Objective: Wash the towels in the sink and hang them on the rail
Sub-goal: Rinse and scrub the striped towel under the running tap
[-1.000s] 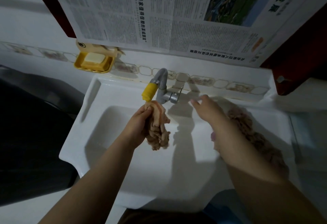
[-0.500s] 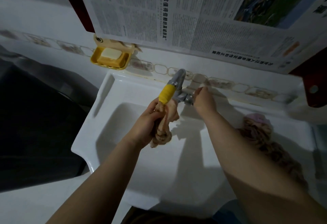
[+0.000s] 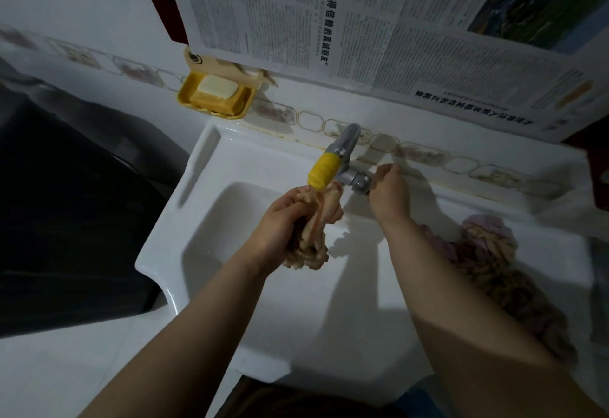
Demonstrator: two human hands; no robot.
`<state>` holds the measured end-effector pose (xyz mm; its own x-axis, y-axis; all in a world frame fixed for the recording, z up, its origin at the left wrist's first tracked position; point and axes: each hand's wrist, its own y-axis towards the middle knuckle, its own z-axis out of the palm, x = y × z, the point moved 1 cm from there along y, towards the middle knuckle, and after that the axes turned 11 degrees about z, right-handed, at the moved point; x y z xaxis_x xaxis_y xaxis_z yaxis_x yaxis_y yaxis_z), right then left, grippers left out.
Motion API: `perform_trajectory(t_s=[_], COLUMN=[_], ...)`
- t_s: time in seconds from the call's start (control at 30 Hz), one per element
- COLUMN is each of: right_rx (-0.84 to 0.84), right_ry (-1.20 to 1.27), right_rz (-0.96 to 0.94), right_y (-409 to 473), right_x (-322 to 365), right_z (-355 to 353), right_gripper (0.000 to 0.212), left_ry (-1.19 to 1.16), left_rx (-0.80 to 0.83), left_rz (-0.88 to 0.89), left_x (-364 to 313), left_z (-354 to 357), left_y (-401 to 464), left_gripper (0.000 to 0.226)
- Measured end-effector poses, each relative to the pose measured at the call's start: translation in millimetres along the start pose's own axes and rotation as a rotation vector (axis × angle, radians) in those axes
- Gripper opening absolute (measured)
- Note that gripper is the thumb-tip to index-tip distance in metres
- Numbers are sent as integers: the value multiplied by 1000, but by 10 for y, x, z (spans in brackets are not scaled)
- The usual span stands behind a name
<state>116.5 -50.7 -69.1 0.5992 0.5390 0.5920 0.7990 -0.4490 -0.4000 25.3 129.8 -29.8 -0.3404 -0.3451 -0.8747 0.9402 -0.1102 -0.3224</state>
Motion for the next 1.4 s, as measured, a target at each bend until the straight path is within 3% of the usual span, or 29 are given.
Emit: perform_trajectory(t_s=[0.17,0.3,0.4,0.43,0.53,0.63,0.73,0.8,0.87,0.97,1.07,1.2,1.33,1.4], right_rx=[41,358,661,711,580,430,423,382,264,211,255,168,166,147], right_ry=[107,275,242,266,316,466,372,270,239,257,102,75,-7,-81], right_rz=[65,318,210,155,29,16,-15,-39,-5,5,-140,4,-157,-157], right_y=[-30,-301,-620,-667,-688,-751,-950,-1025,-938,-929,-1026,-696,-1040,-1026], right_x=[5,63,76,46,30,112,187,263,321,335,298,296,384,370], right_z=[14,83,169,207,199,165,369,480,483,479,617,533,503,523], right_gripper=[40,65,91,89,40,24,37,48,43,38,44,30,46,47], left_ry=[30,98,136,153,391,660,342,147,57,86,143,128,207,197], left_rx=[-22,3,-9,-24,-120,-325,-461,-459,-446,-469,-377,-307,-277,-233], left_rz=[17,45,86,88,94,43,-120,-213,-246,-277,-283,-334,-227,-281], left_x=[-1,-55,-58,-54,16,103,86,114,181,345,477,328,170,134], left_z=[-9,-32,-85,-109,-221,-267,-142,22,167,122,-28,112,-43,-27], left_y=[-7,-5,14,20,99,186,220,259,280,409,517,478,589,504], left_gripper=[39,26,29,29,28,22,25,33,39,53,38,47,41,42])
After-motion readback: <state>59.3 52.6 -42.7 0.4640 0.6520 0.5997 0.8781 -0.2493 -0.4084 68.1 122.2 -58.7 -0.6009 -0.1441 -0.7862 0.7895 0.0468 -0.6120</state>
